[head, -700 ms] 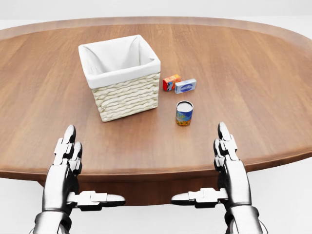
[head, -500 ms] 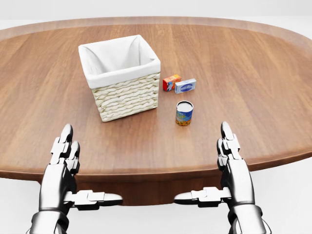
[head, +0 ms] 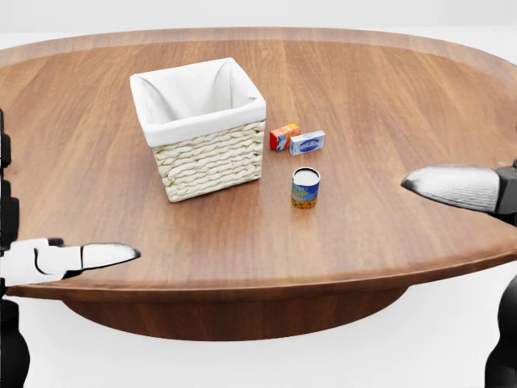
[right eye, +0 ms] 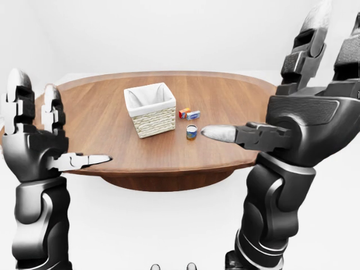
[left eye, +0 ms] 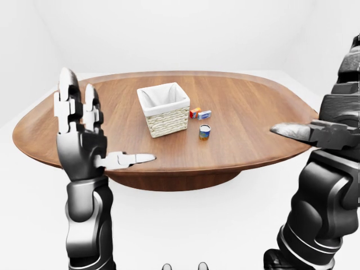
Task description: Pick up the alphabet soup and put it in the basket.
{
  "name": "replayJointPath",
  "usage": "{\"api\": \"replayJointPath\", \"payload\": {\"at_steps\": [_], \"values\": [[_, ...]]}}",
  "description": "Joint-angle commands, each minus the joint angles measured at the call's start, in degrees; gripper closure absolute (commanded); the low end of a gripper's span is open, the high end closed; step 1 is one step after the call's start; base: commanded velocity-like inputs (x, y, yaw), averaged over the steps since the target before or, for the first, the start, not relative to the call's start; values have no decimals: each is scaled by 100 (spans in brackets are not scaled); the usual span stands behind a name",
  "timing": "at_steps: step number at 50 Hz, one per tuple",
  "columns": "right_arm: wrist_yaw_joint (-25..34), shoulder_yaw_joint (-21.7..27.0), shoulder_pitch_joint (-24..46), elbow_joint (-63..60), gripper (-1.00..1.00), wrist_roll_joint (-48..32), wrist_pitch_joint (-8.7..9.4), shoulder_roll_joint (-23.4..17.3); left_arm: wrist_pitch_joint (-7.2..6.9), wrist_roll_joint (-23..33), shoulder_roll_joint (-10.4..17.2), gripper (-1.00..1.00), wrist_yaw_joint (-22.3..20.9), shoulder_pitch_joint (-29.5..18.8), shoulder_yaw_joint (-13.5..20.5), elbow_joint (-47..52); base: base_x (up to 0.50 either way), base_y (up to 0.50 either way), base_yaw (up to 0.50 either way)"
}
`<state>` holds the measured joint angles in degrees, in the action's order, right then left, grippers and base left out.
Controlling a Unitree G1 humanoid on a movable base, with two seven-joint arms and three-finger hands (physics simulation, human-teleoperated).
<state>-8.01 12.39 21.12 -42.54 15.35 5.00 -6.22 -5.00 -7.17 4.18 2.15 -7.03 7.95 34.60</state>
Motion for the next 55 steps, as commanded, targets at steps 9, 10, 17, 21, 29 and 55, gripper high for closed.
{"api": "replayJointPath", "payload": {"at_steps": [9,10,17,21,29,55], "values": [[-1354,458,979,-1370,-100,1896,0,-751,0,-369,457,-100,297,-946,515,1923,0,0,0],[-1387,426,950,-1353,-100,1901,0,-778,0,-340,474,-100,300,-958,496,1909,0,0,0],[-1407,265,820,-1295,-100,1828,0,-866,0,-544,538,-100,294,-1142,769,2044,0,0,0],[-1300,218,718,-1225,-100,1629,0,-841,0,-554,560,-100,368,-1092,675,2012,0,0,0],[-1055,95,565,-1176,-100,1246,0,-635,0,-557,566,-100,362,-1071,676,2014,0,0,0],[-927,105,583,-1198,-100,1090,0,-554,0,-572,574,-100,374,-1069,675,2014,0,0,0]]}}
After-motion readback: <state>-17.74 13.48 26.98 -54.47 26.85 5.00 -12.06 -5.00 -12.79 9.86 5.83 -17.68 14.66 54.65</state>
